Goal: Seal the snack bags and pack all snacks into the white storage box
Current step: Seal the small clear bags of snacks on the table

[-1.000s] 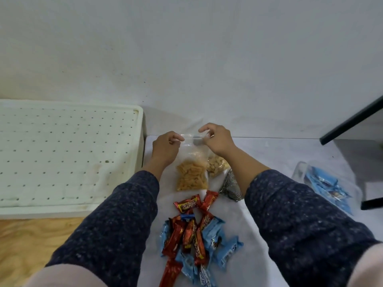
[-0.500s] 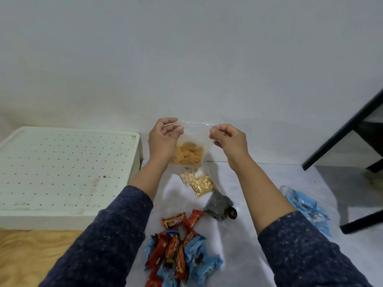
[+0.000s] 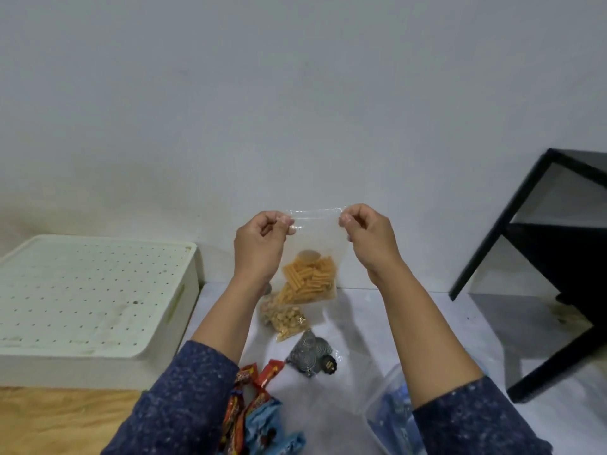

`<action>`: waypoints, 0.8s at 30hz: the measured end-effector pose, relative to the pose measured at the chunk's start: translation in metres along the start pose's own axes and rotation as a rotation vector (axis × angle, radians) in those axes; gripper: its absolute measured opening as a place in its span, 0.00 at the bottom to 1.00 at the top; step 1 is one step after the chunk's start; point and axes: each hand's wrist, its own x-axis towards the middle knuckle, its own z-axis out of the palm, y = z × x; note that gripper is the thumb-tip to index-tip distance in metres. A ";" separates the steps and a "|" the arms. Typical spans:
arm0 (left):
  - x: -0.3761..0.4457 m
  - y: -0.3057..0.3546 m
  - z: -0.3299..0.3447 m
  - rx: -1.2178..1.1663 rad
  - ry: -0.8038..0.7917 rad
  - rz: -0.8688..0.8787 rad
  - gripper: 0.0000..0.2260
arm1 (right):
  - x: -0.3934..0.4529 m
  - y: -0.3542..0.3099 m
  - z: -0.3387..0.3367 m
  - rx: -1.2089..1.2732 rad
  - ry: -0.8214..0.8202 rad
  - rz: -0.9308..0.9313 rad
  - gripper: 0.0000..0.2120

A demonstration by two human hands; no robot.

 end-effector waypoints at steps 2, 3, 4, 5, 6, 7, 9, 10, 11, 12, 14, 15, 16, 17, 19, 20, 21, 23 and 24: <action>-0.003 0.004 0.006 0.000 0.028 0.021 0.08 | -0.002 -0.002 -0.006 0.076 -0.040 0.018 0.11; -0.004 0.006 0.008 -0.008 0.045 0.025 0.07 | -0.003 -0.003 -0.009 0.117 -0.074 0.026 0.10; -0.006 0.008 0.011 -0.015 0.057 0.027 0.07 | -0.004 -0.004 -0.012 0.136 -0.106 0.026 0.09; -0.007 0.010 0.013 -0.023 0.060 0.029 0.07 | -0.005 -0.004 -0.014 0.134 -0.124 0.017 0.09; -0.009 0.012 0.015 -0.032 0.053 0.030 0.07 | -0.006 -0.005 -0.016 0.128 -0.123 0.003 0.10; -0.011 0.013 0.017 -0.036 0.037 0.031 0.07 | -0.006 -0.004 -0.017 0.125 -0.099 -0.012 0.10; -0.014 0.015 0.022 -0.004 -0.011 0.037 0.06 | -0.006 -0.004 -0.019 0.128 -0.038 -0.029 0.11; -0.016 0.017 0.024 0.024 -0.030 0.039 0.06 | -0.006 -0.004 -0.020 0.131 -0.026 -0.027 0.11; -0.017 0.018 0.025 0.044 -0.034 0.041 0.06 | -0.007 -0.005 -0.021 0.142 -0.036 -0.019 0.10; -0.017 0.019 0.026 0.049 -0.029 0.043 0.06 | -0.008 -0.005 -0.022 0.169 -0.064 0.000 0.08; -0.016 0.019 0.027 0.059 -0.020 0.045 0.06 | -0.010 -0.006 -0.026 0.239 -0.141 0.051 0.03; -0.016 0.019 0.027 0.069 -0.022 0.046 0.06 | -0.011 -0.006 -0.027 0.251 -0.166 0.062 0.01; -0.017 0.018 0.028 0.075 -0.027 0.045 0.05 | -0.012 -0.006 -0.028 0.246 -0.172 0.057 0.01; -0.018 0.017 0.029 0.073 -0.032 0.042 0.05 | -0.012 -0.006 -0.028 0.236 -0.161 0.041 0.03; -0.020 0.016 0.031 0.048 -0.042 0.033 0.04 | -0.011 -0.007 -0.028 0.235 -0.124 0.018 0.05; -0.021 0.016 0.032 0.022 -0.052 0.026 0.04 | -0.011 -0.007 -0.028 0.252 -0.119 0.021 0.05; -0.021 0.017 0.032 -0.009 -0.068 0.019 0.04 | -0.011 -0.007 -0.029 0.274 -0.127 0.032 0.05; -0.021 0.018 0.032 -0.029 -0.103 0.019 0.05 | -0.012 -0.005 -0.030 0.321 -0.183 0.064 0.02; -0.020 0.019 0.032 -0.006 -0.116 0.028 0.06 | -0.012 -0.004 -0.030 0.329 -0.215 0.077 0.02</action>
